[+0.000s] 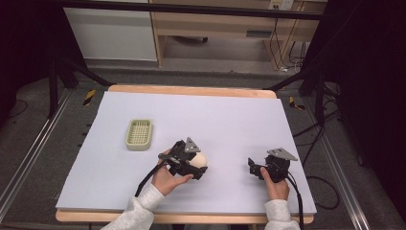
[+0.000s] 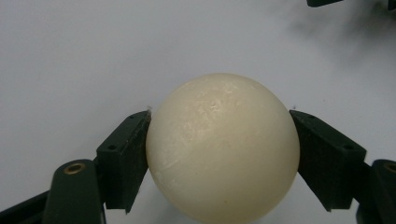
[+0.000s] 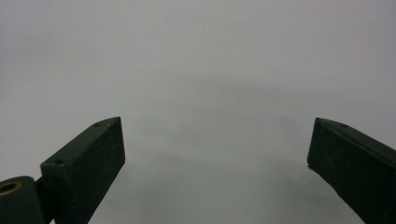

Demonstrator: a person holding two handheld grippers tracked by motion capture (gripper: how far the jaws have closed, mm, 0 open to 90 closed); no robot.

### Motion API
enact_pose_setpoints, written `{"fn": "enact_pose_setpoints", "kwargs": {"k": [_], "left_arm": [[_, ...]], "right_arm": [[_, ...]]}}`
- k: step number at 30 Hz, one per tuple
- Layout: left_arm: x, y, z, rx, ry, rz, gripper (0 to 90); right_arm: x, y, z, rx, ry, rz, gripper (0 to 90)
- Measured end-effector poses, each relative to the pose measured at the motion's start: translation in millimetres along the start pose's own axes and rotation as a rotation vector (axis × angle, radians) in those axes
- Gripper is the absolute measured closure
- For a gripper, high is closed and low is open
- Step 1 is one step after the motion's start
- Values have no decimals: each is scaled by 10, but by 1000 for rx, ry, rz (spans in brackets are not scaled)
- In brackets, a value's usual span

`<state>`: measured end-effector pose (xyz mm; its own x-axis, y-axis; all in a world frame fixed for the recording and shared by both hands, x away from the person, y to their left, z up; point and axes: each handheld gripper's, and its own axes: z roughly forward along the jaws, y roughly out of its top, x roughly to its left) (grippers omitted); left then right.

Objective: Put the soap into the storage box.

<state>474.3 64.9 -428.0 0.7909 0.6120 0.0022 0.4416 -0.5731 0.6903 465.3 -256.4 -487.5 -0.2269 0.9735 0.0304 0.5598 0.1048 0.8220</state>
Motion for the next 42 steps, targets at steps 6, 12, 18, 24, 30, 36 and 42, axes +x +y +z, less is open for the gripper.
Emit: {"fn": "enact_pose_setpoints", "kwargs": {"k": [6, 12, 18, 24, 30, 36, 42], "left_arm": [[74, -16, -73, -1, -5, -12, 239], [118, -24, -126, -7, 4, -22, 239], [165, -28, -205, -15, 11, -23, 239], [215, -27, -272, -28, 16, -35, 239], [259, -31, -326, -28, 27, -34, 239], [308, -43, -366, -24, 37, -36, 239], [354, -59, -405, -26, 41, -41, 239]], "right_arm": [[1, 0, 0, 0, -2, 0, 44], [0, 0, 0, 0, -1, 0, 44], [-1, 0, 1, -1, -1, 0, 44], [0, 0, 0, 0, -1, 0, 44], [1, 0, 0, 0, -2, 0, 44], [0, 0, 0, 0, -1, 0, 44], [0, 0, 1, 1, -1, 0, 44]]}}
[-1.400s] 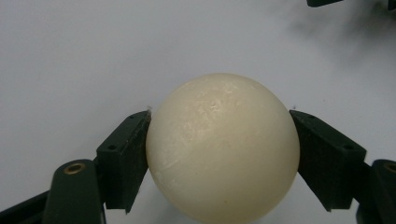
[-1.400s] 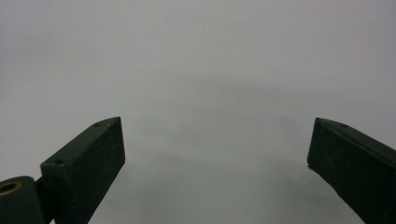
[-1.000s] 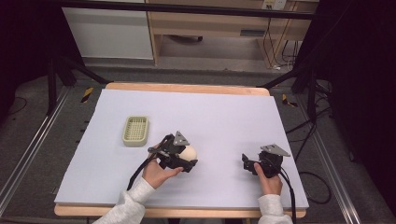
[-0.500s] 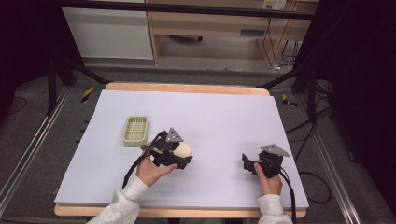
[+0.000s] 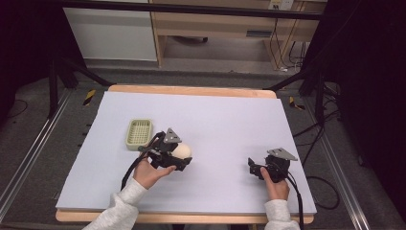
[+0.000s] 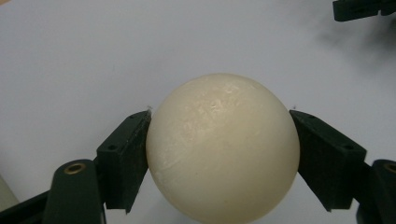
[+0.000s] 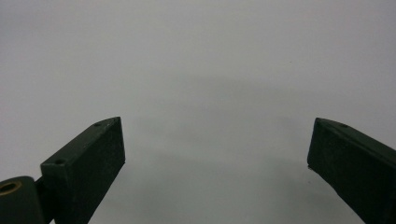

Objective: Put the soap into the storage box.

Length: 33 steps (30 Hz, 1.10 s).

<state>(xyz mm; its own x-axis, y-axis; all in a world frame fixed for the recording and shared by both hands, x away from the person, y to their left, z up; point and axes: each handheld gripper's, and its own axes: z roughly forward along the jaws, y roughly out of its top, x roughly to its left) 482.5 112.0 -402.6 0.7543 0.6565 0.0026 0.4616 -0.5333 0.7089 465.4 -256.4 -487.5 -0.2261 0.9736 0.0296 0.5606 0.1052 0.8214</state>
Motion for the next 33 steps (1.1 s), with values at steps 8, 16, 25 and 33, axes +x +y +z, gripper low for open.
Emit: {"fn": "enact_pose_setpoints", "kwargs": {"k": [8, 16, 25, 33], "left_arm": [[47, -13, -43, 1, 7, 1, 239], [103, -21, -87, 4, 18, -2, 240], [186, -31, -149, 0, 34, -16, 240], [268, -59, -199, -3, 49, -31, 239]], "right_arm": [[1, 0, 0, 0, 1, 0, 44], [2, 0, 2, 2, 2, 1, 44], [-1, 0, 2, 2, 2, 0, 44], [-2, 0, 1, -1, 0, 0, 44]]}}
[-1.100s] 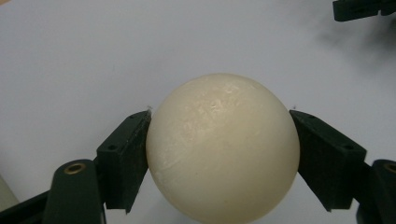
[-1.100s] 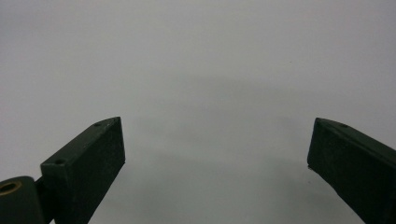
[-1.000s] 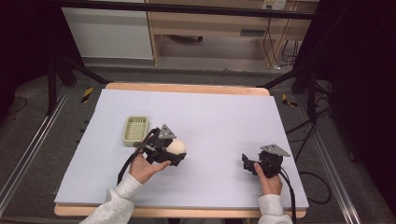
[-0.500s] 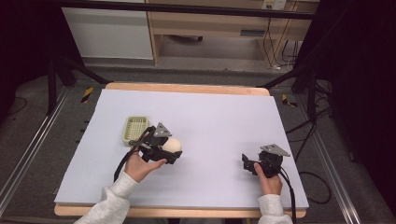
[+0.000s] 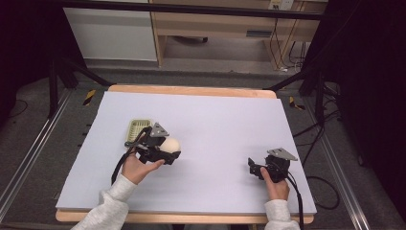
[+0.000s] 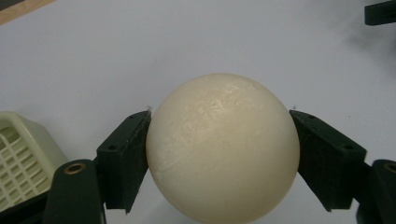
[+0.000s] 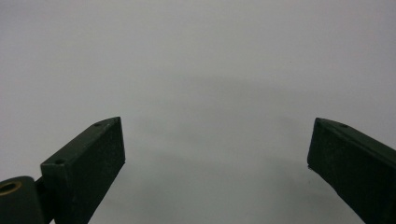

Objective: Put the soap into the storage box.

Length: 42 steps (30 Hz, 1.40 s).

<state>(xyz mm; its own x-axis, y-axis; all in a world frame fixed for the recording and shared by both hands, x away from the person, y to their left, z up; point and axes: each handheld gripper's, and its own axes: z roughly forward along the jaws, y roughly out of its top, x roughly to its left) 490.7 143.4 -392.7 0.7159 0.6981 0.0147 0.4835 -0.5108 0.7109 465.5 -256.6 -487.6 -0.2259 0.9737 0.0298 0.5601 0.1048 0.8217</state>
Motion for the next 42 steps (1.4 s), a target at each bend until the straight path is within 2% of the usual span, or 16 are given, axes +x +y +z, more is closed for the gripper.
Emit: {"fn": "enact_pose_setpoints", "kwargs": {"k": [14, 32, 42], "left_arm": [[202, -74, -115, -7, 37, -35, 239], [412, -91, -225, -15, 78, -65, 239], [523, -109, -197, -9, 97, -96, 239]], "right_arm": [[0, 0, 0, 0, 0, 1, 44], [3, 0, -2, -1, -1, 1, 44], [2, 0, 0, 1, -1, 1, 44]]}}
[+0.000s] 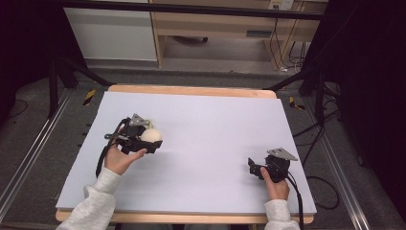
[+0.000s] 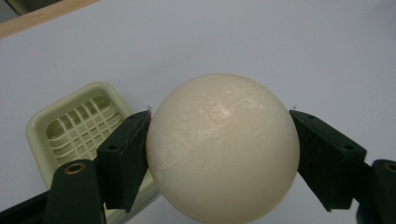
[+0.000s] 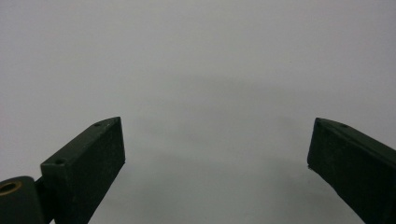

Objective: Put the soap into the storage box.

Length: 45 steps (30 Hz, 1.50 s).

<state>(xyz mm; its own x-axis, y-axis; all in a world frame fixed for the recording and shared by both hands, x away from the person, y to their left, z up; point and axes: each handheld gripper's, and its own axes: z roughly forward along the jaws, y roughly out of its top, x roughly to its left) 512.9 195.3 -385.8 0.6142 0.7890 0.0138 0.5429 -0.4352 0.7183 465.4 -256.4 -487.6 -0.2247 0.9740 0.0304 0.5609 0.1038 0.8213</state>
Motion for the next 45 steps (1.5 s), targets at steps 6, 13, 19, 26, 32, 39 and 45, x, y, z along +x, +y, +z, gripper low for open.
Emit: {"fn": "enact_pose_setpoints", "kwargs": {"k": [6, 13, 19, 26, 32, 39, 45], "left_arm": [[52, -2, 16, 5, 11, -9, 239], [147, 6, 25, 3, 27, -31, 239], [217, 9, 42, 4, 42, -47, 239], [289, 13, 57, 10, 54, -62, 240], [356, 11, 67, 17, 70, -71, 239], [449, 5, 94, 28, 84, -83, 240], [509, 2, 122, 22, 96, -100, 239]], "right_arm": [[1, 0, -1, 0, 0, -1, 44], [-1, 0, 0, 0, 1, -1, 44], [1, 0, -1, -1, 0, -1, 45], [0, 0, 0, 0, 0, -1, 44], [0, 0, -1, 0, 1, -1, 44], [1, 0, -1, 0, 0, -1, 44], [2, 0, 0, 1, 1, -1, 44]]}}
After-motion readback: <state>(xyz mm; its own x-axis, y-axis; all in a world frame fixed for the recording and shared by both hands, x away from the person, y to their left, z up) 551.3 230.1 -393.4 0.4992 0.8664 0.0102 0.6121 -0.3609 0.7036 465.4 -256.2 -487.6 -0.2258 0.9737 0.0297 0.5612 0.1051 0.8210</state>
